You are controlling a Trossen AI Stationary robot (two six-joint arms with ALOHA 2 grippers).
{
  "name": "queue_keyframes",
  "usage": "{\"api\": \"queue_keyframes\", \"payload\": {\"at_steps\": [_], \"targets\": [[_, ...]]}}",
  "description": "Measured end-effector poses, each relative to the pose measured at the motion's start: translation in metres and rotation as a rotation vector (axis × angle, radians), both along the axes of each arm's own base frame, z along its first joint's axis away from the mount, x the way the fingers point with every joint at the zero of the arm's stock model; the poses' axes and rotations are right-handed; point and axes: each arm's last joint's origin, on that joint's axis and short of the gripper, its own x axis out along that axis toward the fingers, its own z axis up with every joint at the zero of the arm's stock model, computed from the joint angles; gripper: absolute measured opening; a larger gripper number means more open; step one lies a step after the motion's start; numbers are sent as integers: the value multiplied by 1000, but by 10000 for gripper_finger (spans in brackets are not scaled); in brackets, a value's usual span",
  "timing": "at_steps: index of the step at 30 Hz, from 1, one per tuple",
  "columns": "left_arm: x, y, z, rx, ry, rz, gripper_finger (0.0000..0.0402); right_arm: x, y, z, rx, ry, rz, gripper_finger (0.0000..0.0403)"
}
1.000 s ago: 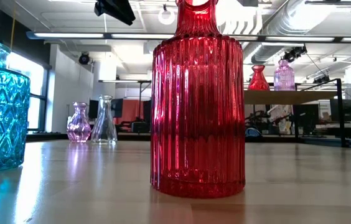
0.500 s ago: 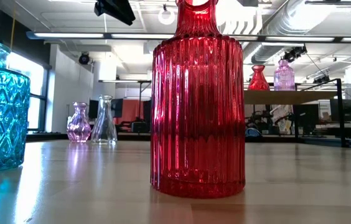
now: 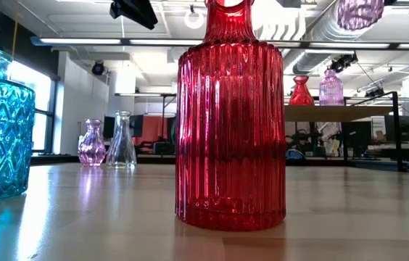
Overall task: Sort vases onto shelf
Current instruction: Put the bottom purple vase on the shelf aligned with the other purple vase
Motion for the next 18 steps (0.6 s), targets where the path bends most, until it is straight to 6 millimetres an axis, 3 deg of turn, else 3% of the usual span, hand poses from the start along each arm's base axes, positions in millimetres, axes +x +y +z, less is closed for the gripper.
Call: {"api": "queue_keyframes", "payload": {"at_steps": [10, 18], "targets": [[0, 0, 0, 0, 0, 0, 113, 23, -5, -39, 93, 74, -193, 67], [0, 0, 0, 0, 0, -1, 113, 30, -9, -61, 98, 122, -383, 67]]}}
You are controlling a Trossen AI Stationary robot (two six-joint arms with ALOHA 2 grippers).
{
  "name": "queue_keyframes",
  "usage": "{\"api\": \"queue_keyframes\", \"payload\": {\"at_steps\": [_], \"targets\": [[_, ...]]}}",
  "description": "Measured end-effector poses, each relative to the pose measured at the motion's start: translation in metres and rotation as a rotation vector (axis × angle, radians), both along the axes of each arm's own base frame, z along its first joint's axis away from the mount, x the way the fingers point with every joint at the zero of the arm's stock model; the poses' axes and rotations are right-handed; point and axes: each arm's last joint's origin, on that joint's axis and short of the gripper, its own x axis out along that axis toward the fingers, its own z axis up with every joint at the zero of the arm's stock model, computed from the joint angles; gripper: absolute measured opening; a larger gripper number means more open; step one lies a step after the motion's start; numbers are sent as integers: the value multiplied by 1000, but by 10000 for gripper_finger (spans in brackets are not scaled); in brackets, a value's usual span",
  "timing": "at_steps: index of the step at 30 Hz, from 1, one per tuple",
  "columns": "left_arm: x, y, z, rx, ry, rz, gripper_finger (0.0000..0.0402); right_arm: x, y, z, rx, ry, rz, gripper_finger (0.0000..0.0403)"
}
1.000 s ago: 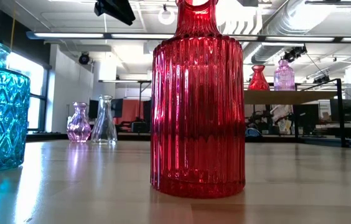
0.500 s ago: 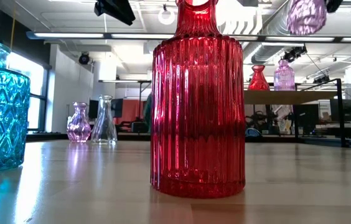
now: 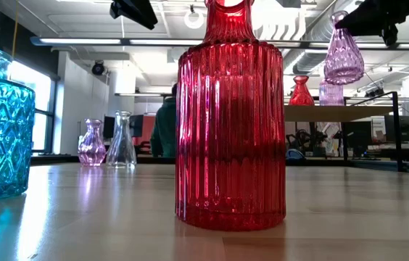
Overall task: Sort vases onto shelf
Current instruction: Put the bottom purple vase on the shelf aligned with the other purple vase
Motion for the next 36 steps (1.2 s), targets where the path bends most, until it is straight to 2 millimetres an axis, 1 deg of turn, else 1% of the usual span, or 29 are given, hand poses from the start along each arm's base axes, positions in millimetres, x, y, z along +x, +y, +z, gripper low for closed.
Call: {"api": "queue_keyframes", "payload": {"at_steps": [14, 25, 31, 36], "targets": [[0, 0, 0, 13, 8, -14, 113, -9, -8, -8, -67, 79, -343, 67], [0, 0, 0, 17, 10, -18, 113, -12, -10, -9, -132, 119, -504, 67], [0, 0, 0, 17, 9, -18, 113, -1, -10, -12, -157, 184, -522, 67], [0, 0, 0, 18, 10, -18, 113, 9, -11, -15, -172, 199, -604, 67]]}}
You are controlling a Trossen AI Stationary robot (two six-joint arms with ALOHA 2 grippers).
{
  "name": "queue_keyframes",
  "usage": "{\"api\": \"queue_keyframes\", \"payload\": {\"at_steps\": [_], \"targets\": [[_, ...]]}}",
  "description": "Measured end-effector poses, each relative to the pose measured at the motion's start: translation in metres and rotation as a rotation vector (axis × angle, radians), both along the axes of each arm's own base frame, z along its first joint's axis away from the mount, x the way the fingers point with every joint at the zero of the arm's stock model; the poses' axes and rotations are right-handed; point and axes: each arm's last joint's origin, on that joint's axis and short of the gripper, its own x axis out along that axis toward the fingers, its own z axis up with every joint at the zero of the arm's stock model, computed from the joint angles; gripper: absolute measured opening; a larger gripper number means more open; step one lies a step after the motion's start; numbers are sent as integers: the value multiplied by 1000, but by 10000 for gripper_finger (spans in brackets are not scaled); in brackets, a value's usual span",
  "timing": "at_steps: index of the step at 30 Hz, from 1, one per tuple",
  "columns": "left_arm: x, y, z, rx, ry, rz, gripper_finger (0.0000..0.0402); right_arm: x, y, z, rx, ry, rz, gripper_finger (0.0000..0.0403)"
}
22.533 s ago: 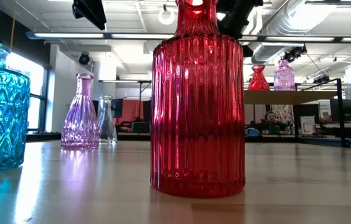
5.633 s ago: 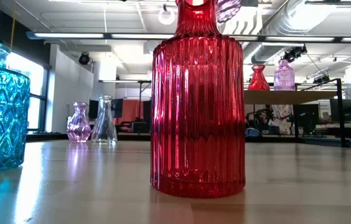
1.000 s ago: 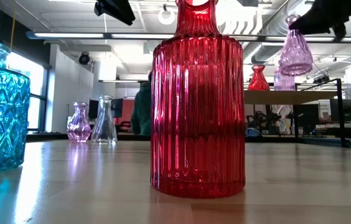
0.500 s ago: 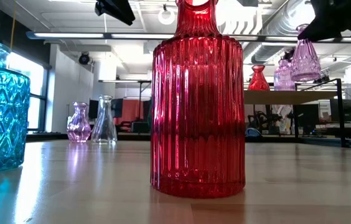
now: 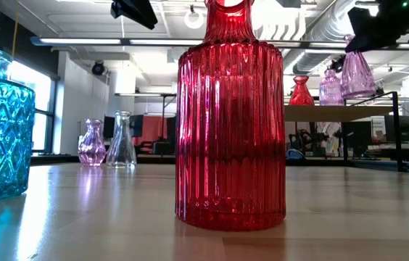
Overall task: Sort vases onto shelf
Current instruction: Put the bottom purple vase on the shelf aligned with the other purple vase
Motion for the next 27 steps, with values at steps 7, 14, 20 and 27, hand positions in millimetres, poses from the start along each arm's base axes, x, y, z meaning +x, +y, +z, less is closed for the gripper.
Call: {"api": "queue_keyframes", "payload": {"at_steps": [7, 14, 20, 27], "targets": [[0, 0, 0, 0, 0, 0, 113, -8, -1, -10, 22, -52, -110, 67], [0, 0, 0, 0, 0, 0, 113, -10, -1, -10, -11, -90, -172, 67], [0, 0, 0, 3, 1, -3, 113, -6, -1, -9, -23, -102, -185, 67], [0, 0, 0, 12, 6, -12, 113, 10, -2, -13, -46, -48, -210, 67]]}}
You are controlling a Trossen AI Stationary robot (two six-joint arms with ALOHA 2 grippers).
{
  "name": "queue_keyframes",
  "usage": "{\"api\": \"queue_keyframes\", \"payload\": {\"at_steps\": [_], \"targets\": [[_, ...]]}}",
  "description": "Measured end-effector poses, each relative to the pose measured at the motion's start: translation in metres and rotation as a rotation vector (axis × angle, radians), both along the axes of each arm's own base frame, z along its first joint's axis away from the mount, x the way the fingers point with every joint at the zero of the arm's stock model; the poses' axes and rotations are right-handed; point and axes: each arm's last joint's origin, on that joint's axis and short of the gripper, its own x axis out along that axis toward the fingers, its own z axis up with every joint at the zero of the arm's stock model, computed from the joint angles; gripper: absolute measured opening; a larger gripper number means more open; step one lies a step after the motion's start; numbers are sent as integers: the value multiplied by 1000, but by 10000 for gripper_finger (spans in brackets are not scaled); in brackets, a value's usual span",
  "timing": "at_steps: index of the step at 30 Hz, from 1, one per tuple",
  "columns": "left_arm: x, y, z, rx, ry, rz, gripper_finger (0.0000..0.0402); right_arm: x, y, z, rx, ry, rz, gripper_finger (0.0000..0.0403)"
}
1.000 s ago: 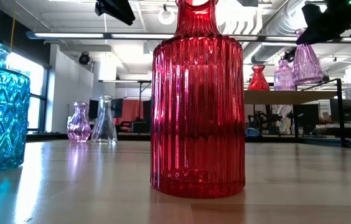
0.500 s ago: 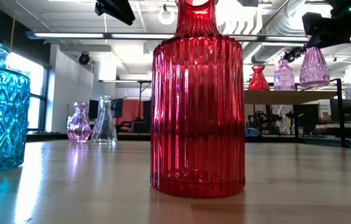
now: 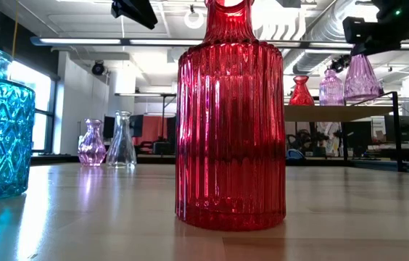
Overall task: Sort vases onto shelf
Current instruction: Put the bottom purple vase on the shelf aligned with the other purple vase
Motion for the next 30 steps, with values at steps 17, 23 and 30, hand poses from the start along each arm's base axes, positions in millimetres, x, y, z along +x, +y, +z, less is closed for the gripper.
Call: {"api": "queue_keyframes", "payload": {"at_steps": [17, 23, 30], "targets": [[0, 0, 0, 1, 1, -1, 113, 10, -14, -5, 12, -67, -150, 67], [0, 0, 0, 1, 1, -1, 113, 16, -17, -7, 12, -54, -173, 67], [0, 0, 0, 4, 3, -4, 113, 28, -23, -12, 9, -27, -210, 67]]}}
